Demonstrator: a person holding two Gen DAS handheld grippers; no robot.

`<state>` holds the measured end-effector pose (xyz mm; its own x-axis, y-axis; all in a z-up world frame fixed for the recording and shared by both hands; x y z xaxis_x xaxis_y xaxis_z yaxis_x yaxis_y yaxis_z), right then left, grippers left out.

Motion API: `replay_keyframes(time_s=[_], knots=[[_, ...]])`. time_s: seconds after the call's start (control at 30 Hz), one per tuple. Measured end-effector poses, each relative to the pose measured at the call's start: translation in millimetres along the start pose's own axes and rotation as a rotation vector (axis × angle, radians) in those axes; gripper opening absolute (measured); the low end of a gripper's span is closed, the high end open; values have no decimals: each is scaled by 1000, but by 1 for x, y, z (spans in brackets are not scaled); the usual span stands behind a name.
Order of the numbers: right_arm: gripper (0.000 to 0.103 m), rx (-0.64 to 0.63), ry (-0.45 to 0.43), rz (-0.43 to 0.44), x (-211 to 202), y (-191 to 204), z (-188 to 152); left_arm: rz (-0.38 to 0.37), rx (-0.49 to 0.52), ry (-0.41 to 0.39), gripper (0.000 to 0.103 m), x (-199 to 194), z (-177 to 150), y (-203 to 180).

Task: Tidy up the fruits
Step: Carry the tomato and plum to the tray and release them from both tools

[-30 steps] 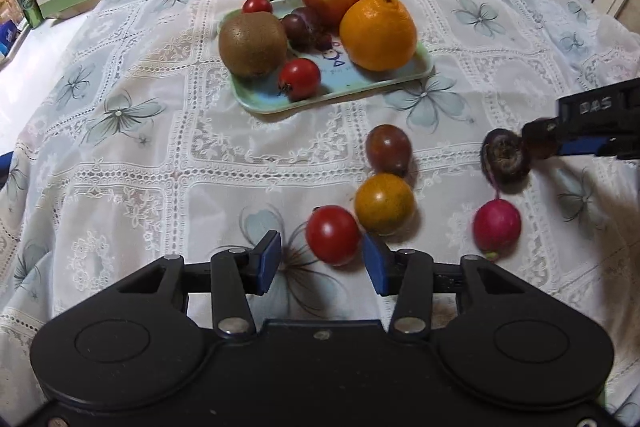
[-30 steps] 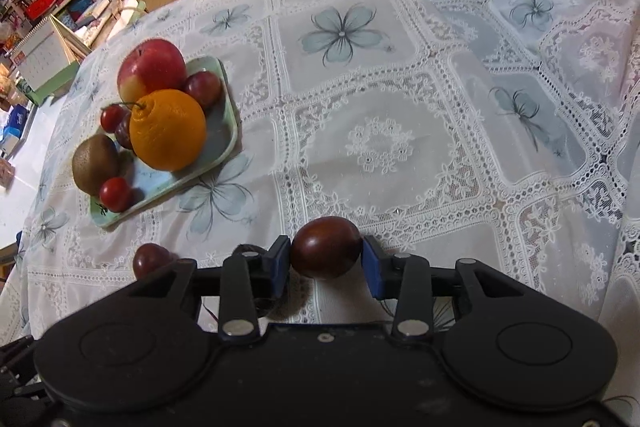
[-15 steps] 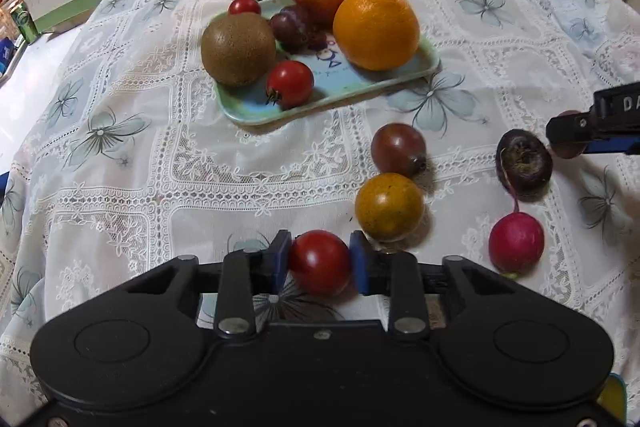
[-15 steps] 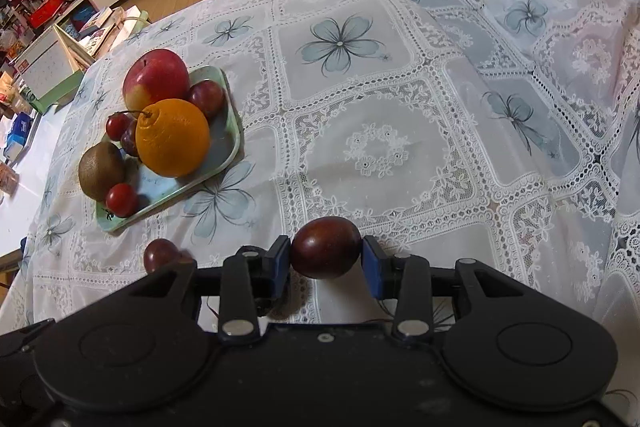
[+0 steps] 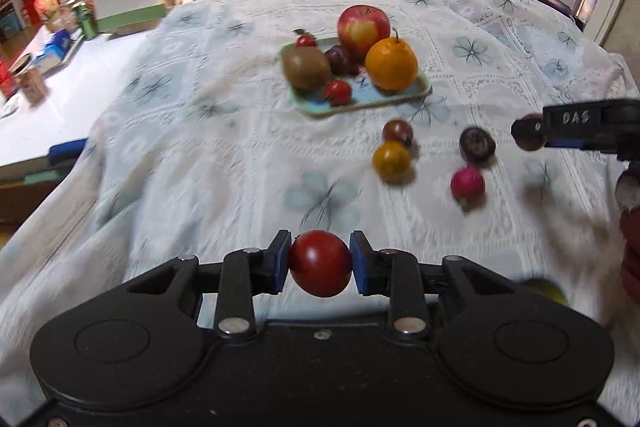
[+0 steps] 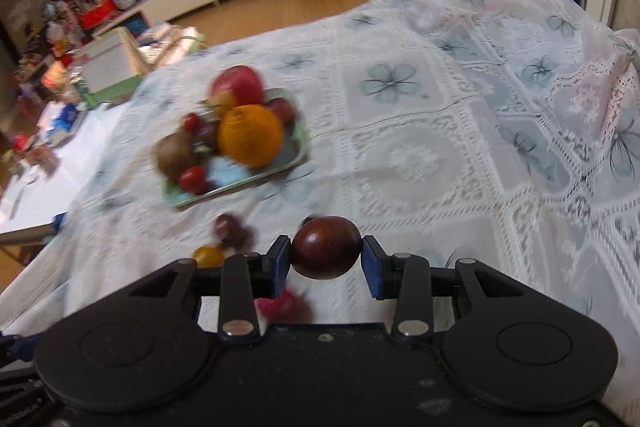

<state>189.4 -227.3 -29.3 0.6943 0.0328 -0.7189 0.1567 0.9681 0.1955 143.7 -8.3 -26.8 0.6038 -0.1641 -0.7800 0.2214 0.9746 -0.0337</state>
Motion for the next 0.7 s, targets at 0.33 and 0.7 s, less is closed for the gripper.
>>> replay_keyframes(time_s=[0.33,0.7], knots=[[40,-166,123,119,-88,44,-75,19,-48,63,40,-26,-69,9],[40,-299,316,123,-99,61,-149,72,-24,132,40,-20,-108,0]])
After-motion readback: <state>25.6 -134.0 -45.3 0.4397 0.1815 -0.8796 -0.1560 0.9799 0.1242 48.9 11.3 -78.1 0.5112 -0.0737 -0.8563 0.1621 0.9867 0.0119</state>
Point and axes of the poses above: each gripper's, at about its wrist camera, not at the fingertips, and x roughly the way its jaws point, y to its left, z to its top, the point moved 7 cm from there along x, roughly the way its jaws point, and after that the axes turned 5 degrees about -y, right-handed, at the moved point
